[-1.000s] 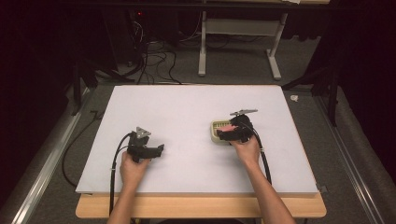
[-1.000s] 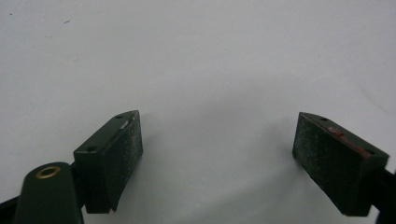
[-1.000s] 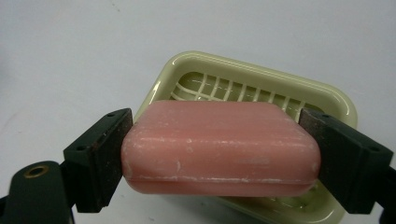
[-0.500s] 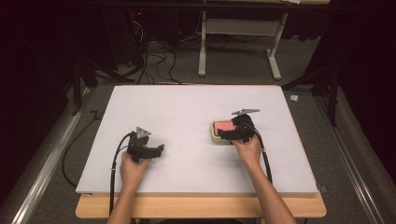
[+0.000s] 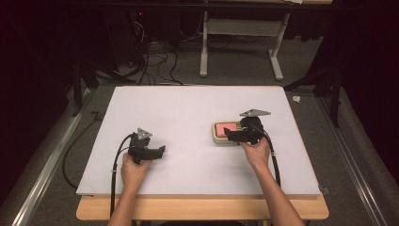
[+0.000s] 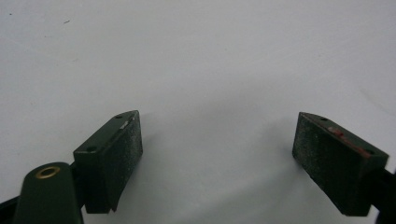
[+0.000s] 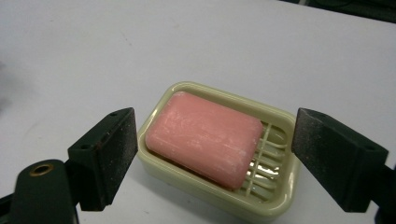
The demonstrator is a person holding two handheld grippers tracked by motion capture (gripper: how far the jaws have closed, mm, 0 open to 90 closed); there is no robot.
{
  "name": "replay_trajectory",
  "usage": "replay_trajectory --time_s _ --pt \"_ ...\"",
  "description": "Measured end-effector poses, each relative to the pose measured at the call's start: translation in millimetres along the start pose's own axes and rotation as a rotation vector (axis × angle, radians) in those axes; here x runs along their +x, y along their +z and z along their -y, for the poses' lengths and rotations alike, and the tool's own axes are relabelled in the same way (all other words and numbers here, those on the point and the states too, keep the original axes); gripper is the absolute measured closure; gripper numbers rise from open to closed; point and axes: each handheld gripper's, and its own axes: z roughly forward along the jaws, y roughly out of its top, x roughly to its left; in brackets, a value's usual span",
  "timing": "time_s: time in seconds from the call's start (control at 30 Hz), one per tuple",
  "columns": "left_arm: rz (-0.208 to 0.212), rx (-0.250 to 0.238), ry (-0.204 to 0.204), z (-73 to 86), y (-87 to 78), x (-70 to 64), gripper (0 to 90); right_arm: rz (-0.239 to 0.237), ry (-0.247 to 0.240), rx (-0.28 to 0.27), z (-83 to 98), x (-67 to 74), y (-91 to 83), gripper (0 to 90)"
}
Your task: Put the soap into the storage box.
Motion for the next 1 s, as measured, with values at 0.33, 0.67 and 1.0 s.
replay_trajectory --time_s 0.33,0.67,1.0 --pt "0.000 0.000 0.000 0.0 0.0 0.0 16.5 0.009 -0.002 -0.035 2.5 -6.5 -13.5 16.4" --pt "-0.002 -0.001 0.000 0.0 0.0 -0.2 16.4 0.017 0.003 -0.055 6.8 -12.5 -23.3 17.4" --pt "-0.002 0.000 0.001 0.0 0.0 -0.3 16.4 0.015 0.031 -0.077 11.4 -21.8 -33.6 17.9"
